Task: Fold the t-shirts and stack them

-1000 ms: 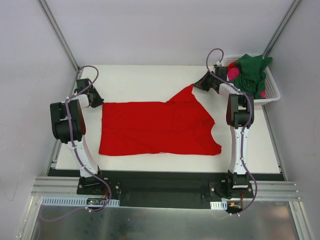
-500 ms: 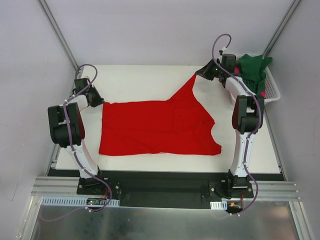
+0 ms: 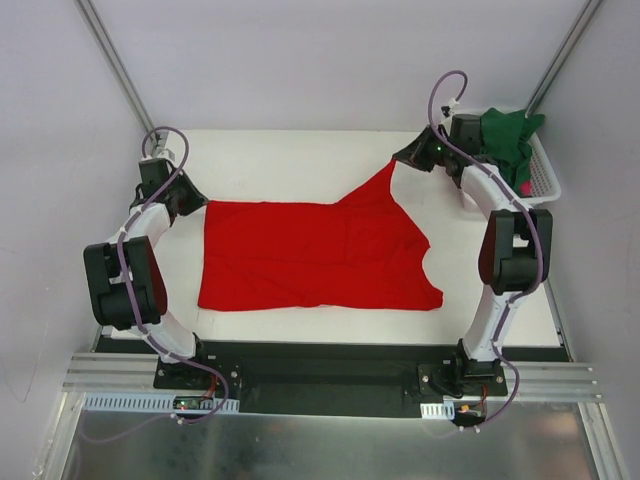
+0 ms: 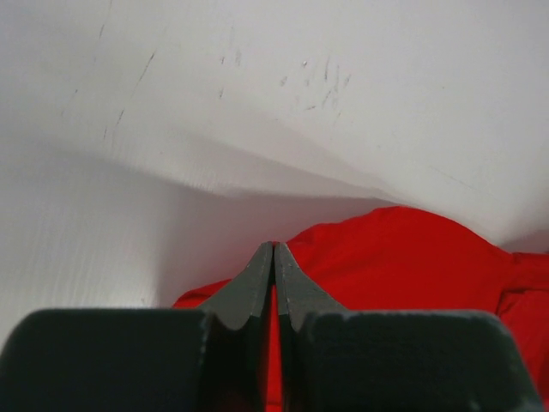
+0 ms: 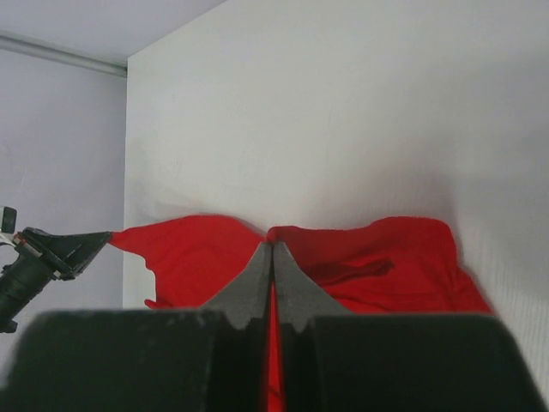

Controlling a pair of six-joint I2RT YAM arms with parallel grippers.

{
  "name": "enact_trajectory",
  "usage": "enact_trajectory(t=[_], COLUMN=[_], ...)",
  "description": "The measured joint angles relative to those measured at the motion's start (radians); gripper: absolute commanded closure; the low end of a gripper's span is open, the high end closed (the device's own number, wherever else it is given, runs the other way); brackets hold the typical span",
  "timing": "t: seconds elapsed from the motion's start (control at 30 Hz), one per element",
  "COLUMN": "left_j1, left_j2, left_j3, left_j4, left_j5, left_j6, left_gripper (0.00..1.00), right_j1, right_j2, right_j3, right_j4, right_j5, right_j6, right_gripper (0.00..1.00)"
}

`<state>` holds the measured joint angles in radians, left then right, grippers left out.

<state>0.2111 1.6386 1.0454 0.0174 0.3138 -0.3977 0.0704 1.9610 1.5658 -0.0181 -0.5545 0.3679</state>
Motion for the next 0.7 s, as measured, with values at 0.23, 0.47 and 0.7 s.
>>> enact_trajectory(t=[0.23,0.47,0.7], left_j1=[0.000,0.000,0.008], left_j2=[-0.087,-0.159,-0.250], left_j3=[-0.060,-0.098,-0.134], left_j4=[0.000,-0.017,-0.070], left_j5=[0.000,-0.001,-0.031], left_j6=[-0.003,-0.002,0.022], left_gripper=[1.00,1.00,1.00], right_j1=[0.055,0.064,0.075], right_j2=[-0.213,-0.465,-0.664], right_j3=[-0.142,-0.282,-0.390], right_j4=[-0.069,-0.164,-0.280], right_j5=[0.041,0.104,0.179], right_j6=[-0.058,-0.112,-0.151], right_gripper=[0.99,0.99,0.99])
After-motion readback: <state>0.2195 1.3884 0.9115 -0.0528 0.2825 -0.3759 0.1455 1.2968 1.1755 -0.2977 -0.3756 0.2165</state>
